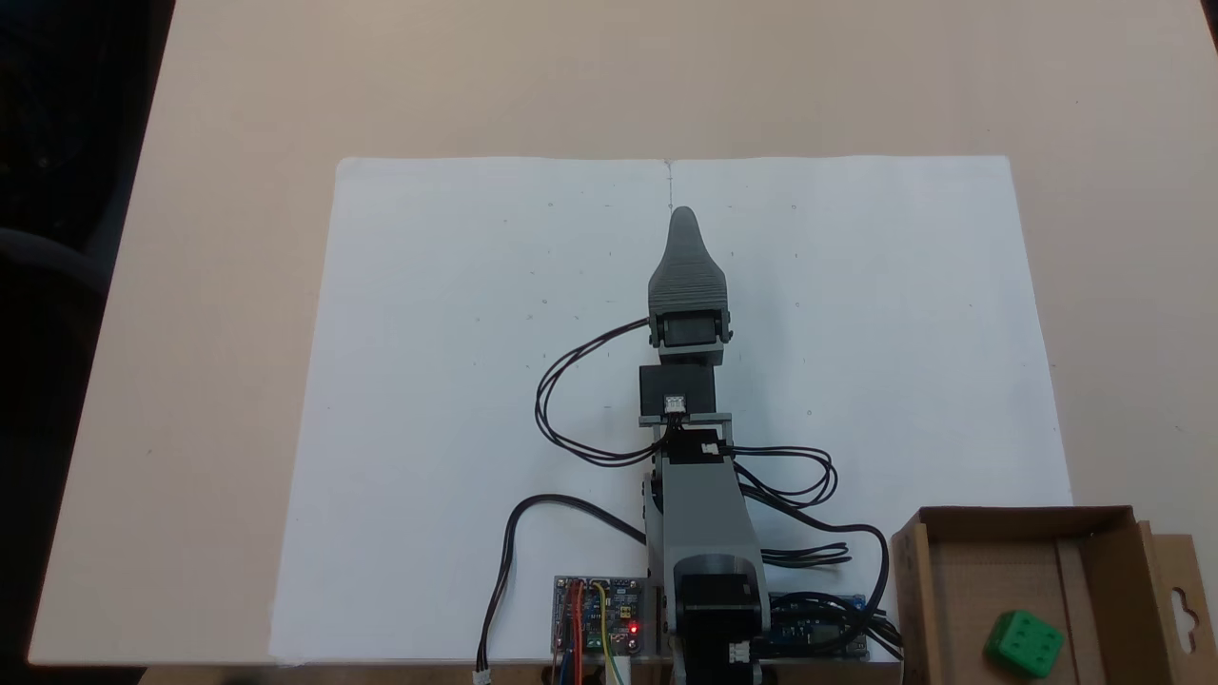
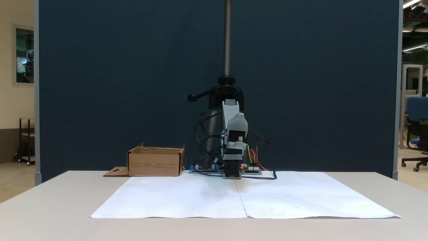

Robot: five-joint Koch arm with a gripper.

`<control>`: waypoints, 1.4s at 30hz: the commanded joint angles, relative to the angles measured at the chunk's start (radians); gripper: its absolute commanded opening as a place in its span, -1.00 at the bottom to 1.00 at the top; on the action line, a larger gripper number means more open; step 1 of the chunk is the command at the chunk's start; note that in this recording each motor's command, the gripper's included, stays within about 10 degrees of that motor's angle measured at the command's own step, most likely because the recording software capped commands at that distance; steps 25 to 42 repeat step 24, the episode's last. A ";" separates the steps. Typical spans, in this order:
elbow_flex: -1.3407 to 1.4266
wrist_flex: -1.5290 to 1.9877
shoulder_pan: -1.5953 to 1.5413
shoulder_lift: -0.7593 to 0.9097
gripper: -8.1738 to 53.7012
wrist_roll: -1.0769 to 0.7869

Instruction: Grasp a green dice and put it in the bin.

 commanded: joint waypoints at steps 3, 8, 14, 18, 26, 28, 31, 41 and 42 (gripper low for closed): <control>0.066 -0.094 -0.008 0.114 0.70 -0.049; 0.066 -0.094 0.003 0.114 0.70 -0.049; 0.066 -0.092 0.034 0.114 0.70 -0.049; 0.066 -0.092 0.049 0.114 0.70 -0.049; 0.066 -0.092 0.049 0.114 0.70 -0.049; 0.066 -0.092 0.049 0.114 0.70 -0.049; 0.066 -0.092 0.049 0.114 0.70 -0.049; 0.066 -0.092 0.049 0.114 0.70 -0.049; 0.066 -0.092 0.049 0.114 0.70 -0.049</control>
